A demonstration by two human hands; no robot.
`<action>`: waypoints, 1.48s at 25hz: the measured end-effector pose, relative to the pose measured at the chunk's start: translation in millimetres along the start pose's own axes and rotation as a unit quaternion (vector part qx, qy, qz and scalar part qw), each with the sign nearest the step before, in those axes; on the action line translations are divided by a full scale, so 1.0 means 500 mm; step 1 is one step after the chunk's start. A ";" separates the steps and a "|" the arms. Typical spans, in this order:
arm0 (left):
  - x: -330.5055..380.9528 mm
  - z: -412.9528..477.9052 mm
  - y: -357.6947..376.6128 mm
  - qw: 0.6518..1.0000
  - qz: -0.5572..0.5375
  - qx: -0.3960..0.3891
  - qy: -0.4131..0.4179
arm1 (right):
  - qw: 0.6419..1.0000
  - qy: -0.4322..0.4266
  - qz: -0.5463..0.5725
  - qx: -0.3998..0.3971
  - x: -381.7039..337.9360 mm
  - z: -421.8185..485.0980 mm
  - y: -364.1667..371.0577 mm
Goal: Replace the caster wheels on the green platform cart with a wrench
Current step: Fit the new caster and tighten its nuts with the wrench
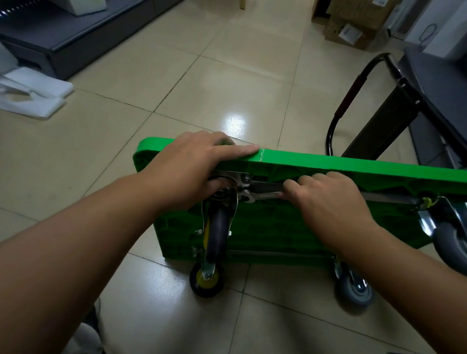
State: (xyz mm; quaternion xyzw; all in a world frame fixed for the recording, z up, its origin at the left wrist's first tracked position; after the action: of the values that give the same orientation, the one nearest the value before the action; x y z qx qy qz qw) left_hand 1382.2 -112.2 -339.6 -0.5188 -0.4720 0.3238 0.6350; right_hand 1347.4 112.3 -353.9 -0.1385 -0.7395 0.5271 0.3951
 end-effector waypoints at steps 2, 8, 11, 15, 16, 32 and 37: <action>-0.001 0.002 0.001 1.000 0.005 0.003 -0.002 | 1.000 0.007 0.007 0.020 -0.001 0.000 0.017; -0.003 0.001 0.005 1.000 0.004 0.003 -0.001 | 0.980 0.071 0.128 0.138 -0.033 -0.009 0.112; -0.004 0.001 0.006 1.000 0.006 0.001 0.000 | 0.925 0.161 0.316 0.140 -0.104 -0.016 0.186; -0.003 0.004 0.003 1.000 0.009 -0.004 -0.003 | 0.525 0.218 0.822 0.033 -0.302 0.032 0.200; -0.002 0.004 0.003 1.000 0.007 -0.004 0.000 | 0.417 0.221 0.881 0.036 -0.335 0.040 0.185; 0.008 -0.006 -0.002 1.000 0.007 0.005 0.000 | 0.995 0.010 0.022 0.099 -0.023 -0.031 0.013; 0.005 -0.004 0.000 1.000 0.004 0.012 0.005 | 0.998 0.048 -0.044 0.011 -0.036 -0.005 -0.007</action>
State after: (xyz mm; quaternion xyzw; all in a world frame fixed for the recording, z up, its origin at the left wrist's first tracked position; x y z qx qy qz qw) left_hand 1384.9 -110.7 -339.2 -0.5149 -0.4628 0.3289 0.6423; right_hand 1361.6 101.5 -358.3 -0.1264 -0.7194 0.5102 0.4541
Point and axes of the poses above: each hand's wrist, its own z-axis towards the middle knuckle, its own y-axis out of the palm, x = y × z, the point moved 3 cm from there along z, towards the middle knuckle, and after that the axes turned 13 degrees about -x, right-handed, at the moved point
